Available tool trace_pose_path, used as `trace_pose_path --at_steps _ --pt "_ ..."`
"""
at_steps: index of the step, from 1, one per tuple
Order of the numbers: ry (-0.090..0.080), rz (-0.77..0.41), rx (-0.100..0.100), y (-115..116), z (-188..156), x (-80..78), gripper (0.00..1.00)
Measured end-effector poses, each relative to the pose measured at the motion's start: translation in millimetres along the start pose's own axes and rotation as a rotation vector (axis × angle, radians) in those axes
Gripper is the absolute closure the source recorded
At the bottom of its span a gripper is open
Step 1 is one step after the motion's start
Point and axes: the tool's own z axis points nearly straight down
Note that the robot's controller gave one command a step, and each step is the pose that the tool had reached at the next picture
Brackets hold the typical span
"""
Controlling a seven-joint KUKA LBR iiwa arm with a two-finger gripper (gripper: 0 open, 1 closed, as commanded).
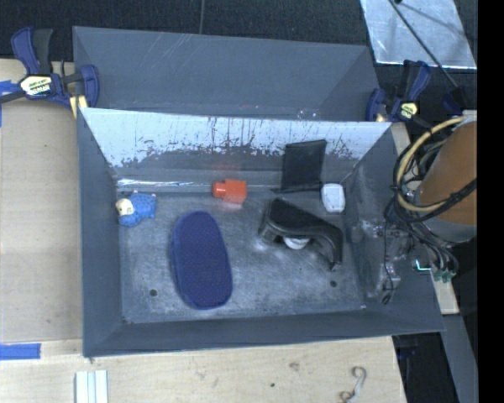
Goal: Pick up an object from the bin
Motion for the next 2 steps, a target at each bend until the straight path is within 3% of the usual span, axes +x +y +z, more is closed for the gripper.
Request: trace_pose_path --at_steps 1,2 --pt "-0.011 -0.036 -0.001 38.2 33.2 -74.2 0.0" --pt "-0.004 0.198 -0.001 48.8 69.0 -65.7 0.0"
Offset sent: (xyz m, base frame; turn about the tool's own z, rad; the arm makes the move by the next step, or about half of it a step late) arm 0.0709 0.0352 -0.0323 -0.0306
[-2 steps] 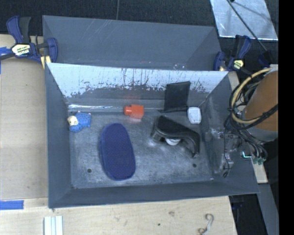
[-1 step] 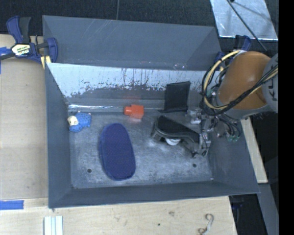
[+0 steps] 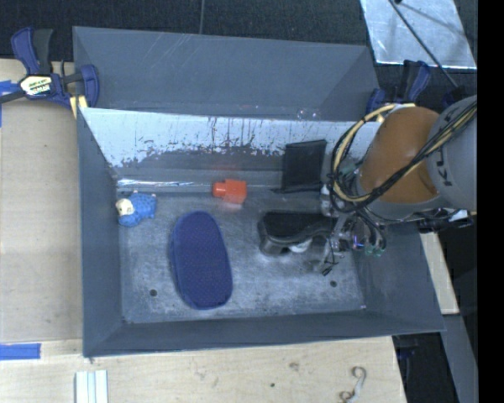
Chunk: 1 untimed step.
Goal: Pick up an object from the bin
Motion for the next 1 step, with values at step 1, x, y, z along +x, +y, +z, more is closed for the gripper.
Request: trace_pose_path --at_steps 1 --pt "-0.005 -0.001 0.001 -0.7 -1.1 -1.4 1.0"
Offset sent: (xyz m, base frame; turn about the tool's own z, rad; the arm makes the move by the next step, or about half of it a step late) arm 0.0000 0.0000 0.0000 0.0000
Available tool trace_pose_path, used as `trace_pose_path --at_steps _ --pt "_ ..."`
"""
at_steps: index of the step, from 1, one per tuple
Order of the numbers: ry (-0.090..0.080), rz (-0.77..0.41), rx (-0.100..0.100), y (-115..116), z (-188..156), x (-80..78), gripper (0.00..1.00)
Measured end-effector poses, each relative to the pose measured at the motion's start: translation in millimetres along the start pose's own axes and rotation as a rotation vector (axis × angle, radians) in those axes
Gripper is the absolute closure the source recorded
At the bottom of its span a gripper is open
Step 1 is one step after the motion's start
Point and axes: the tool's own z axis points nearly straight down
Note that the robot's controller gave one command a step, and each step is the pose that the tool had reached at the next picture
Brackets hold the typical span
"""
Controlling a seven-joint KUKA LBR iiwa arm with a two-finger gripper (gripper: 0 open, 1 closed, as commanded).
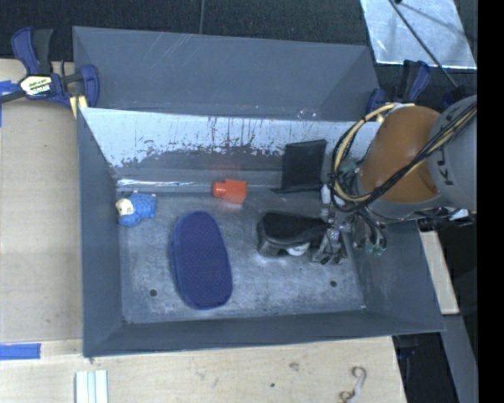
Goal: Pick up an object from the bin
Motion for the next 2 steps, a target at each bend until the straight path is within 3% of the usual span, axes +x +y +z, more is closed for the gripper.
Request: trace_pose_path --at_steps 1,2 --pt "-0.001 0.008 0.0 2.2 -111.6 4.5 1.0" --pt "0.001 -0.397 0.002 -55.1 -164.5 12.3 1.0"
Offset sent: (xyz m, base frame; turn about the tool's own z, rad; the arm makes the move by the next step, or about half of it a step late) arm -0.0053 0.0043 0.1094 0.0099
